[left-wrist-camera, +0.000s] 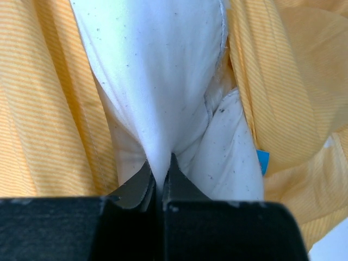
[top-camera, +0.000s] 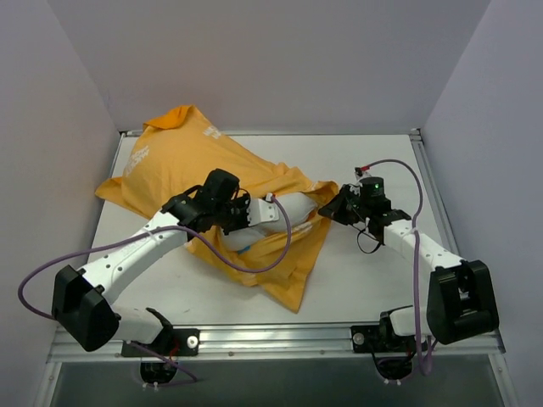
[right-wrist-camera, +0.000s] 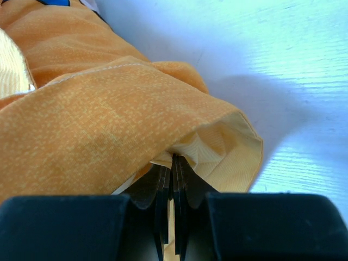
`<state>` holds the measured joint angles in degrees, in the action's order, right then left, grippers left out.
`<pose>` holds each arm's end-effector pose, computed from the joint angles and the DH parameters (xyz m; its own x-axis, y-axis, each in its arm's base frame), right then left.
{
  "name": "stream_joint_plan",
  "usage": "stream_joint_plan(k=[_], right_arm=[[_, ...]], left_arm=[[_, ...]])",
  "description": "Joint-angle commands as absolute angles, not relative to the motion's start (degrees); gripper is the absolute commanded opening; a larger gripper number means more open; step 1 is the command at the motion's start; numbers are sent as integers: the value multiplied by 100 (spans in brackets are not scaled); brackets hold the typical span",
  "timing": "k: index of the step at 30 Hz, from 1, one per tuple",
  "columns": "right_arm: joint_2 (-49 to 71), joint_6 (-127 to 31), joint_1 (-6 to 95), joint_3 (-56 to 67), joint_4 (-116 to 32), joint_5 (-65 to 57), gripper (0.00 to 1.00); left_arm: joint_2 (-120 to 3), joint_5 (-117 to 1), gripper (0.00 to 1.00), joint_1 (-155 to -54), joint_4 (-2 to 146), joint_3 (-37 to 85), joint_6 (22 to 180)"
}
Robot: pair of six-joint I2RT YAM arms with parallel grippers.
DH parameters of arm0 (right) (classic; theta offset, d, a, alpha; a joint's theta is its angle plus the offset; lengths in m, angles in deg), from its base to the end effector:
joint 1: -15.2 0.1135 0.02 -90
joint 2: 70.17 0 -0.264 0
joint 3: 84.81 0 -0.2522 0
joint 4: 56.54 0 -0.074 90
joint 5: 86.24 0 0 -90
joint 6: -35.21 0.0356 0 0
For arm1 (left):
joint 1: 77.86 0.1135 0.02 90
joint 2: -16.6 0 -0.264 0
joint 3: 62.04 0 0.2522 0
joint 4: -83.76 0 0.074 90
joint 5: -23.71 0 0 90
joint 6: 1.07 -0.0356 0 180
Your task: Remove the pillowcase from the pillow
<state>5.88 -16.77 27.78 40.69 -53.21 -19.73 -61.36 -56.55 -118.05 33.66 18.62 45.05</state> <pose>0.2777 0.0765 0.2322 -0.6639 0.4306 -0.6114 -0.1825 0.6996 0.6909 0.2182 -0.1922 0.3033 0.0962 0.8130 -0.5742 0.9113 0.1602 0.3794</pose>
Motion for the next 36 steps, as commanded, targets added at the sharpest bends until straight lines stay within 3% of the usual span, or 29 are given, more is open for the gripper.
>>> stream_joint_plan(k=[1,7,16,21,22,23,24,25,28,31,36], right_arm=[[559,-2165,2302,3687,-5324,-723,0],[795,-2271,2118,3116,-5121,-898,0],[1788,-2183,2039,2413,-5201,-1399,0],[1581,-2271,2555,2447,-5192,-1269,0],[1448,-2358,3062,2491,-5165,-972,5],[1316,-2499,3293,2526,-5139,-891,17],[1019,-2552,3478,2596,-5147,-864,32],[851,-2596,3619,2631,-5121,-846,57],[-45,-2737,3884,2702,-4613,-252,84],[-1038,-2921,3910,2693,-3927,103,94],[-1804,-3063,4444,2728,-3680,-696,93]], left_arm=[[-5671,-5502,2,-11390,1103,2204,3867],[-5372,-5206,2,-11223,857,2220,3830],[-5433,-4194,2,-11161,259,3503,4050],[-5661,-4457,2,-11056,1706,4022,6187],[-5766,-4728,2,-11056,1918,4188,6473],[-6019,-4844,2,-11047,2155,4573,6746],[-6161,-4923,2,-11047,2235,4768,7114],[-6267,-5089,2,-11047,2332,4926,7265],[-6793,-5441,2,-11064,2596,5340,7767],[-7110,-5679,2,-11073,2702,5604,7944],[-7419,-5925,2,-11082,2860,5990,8119]])
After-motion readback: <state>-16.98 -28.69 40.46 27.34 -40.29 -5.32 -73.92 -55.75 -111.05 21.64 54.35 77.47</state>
